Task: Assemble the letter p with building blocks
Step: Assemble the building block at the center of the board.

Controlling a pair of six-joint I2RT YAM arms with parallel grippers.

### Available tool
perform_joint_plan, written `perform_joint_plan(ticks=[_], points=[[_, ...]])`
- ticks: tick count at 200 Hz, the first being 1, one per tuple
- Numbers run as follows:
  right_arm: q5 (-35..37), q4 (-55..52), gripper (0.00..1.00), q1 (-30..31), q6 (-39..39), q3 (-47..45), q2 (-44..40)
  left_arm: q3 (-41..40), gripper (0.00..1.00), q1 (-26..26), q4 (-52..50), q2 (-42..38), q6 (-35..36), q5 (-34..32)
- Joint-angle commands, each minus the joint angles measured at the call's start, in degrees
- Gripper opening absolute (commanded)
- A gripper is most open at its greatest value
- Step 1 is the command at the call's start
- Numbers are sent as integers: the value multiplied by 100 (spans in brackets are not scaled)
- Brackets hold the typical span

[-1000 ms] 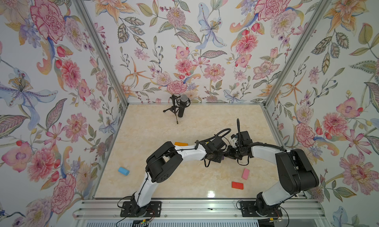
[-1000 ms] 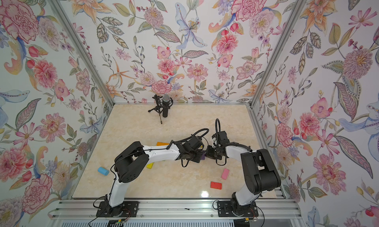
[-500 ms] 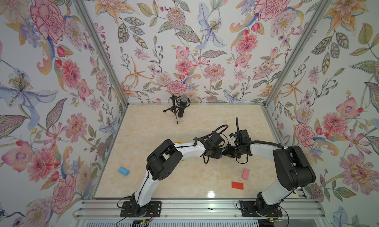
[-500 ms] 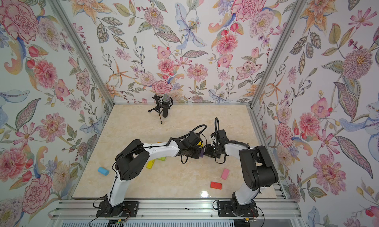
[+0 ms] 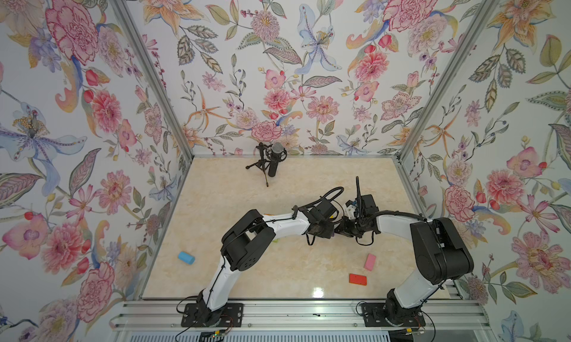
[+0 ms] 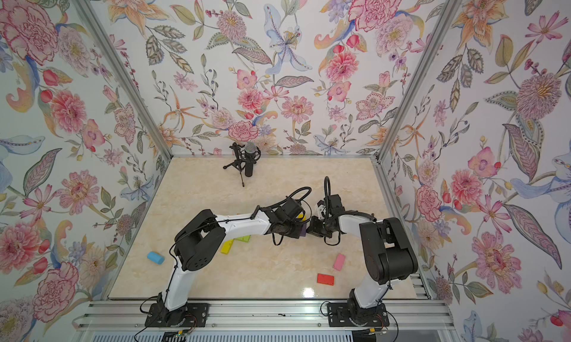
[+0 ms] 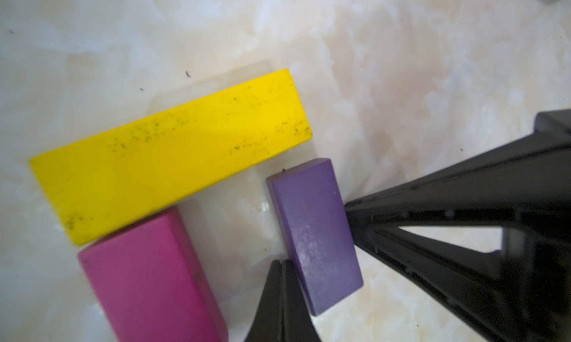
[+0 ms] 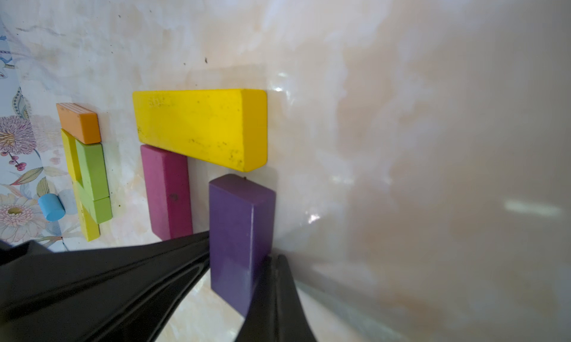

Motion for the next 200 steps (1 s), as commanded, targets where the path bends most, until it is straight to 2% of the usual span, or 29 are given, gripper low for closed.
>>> perform_joint_plan(ticks=[1,200], points=[[355,-284,0,10,-140,-108,314,96,0,12,-83,283,27,91],[381,-290,0,-60,-111,-58,310,-54,0,-36,-157,86,-5,-27]])
